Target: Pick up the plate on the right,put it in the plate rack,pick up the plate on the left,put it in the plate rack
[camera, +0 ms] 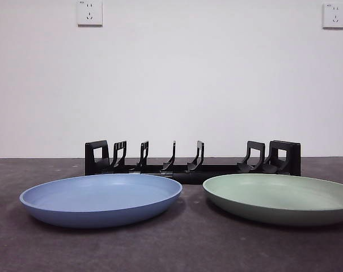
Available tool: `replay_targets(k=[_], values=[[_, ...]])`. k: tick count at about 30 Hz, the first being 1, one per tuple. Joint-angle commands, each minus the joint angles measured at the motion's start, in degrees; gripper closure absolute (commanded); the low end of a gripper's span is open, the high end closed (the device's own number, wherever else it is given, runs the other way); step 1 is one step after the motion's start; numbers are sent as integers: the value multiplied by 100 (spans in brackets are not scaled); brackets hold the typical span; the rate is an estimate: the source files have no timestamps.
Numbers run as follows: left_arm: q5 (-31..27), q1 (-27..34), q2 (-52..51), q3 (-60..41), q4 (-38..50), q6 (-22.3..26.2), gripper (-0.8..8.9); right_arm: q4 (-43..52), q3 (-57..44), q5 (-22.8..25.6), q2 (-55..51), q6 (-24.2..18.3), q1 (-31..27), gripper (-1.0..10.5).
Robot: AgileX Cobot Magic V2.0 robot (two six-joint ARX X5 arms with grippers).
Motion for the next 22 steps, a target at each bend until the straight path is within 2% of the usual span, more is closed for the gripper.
replay_targets(k=[1,5,16,22], values=[[197,11,214,291,-96,-118,820,-356,455,-142,363,229,2,958],[431,11,599,802,-278,-118,820,-929,1239,-485,1003,70,2,958],[1419,11,1895,2640,-1335,-77,820,-2896,3668,-1569,2546,-1329,2,958],[1858,4,2529,3790,-2282,415,820,-4135,4610,-1853,3051,-1827,2,958]])
